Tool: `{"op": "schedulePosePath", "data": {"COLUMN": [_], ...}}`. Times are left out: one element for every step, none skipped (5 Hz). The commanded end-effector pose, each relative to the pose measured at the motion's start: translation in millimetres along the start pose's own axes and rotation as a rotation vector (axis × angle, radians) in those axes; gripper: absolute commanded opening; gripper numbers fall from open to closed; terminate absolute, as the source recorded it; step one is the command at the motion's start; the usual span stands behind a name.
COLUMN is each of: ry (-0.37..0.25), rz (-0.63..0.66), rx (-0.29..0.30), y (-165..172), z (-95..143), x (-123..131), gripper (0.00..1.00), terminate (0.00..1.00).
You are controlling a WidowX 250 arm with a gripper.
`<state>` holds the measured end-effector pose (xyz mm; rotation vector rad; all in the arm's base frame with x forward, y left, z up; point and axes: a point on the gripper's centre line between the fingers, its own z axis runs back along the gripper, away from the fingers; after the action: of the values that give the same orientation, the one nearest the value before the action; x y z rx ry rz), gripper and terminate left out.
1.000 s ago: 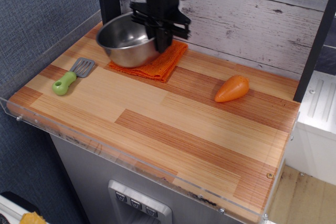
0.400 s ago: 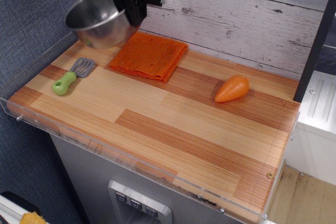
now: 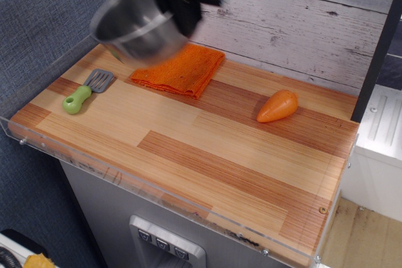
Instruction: Put the bowl on the near edge.
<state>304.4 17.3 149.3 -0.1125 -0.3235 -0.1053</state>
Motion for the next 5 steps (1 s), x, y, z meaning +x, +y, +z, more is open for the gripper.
{"op": "schedulePosePath", "data": {"ry": [0.086, 0.175, 0.247, 0.294, 0.336], "rz": [-0.097, -0.123, -0.123, -0.145, -0.209], "rx": [0.021, -0.011, -0.030, -0.052, -0.051], "y": [-59, -76, -83, -92, -108], "z": [-14, -39, -60, -79, -94], "x": [-27, -45, -61, -73, -80], "gripper": [0.00, 0.00, 0.00, 0.00, 0.00], "terminate": [0.00, 0.00, 0.00, 0.00, 0.00]}}
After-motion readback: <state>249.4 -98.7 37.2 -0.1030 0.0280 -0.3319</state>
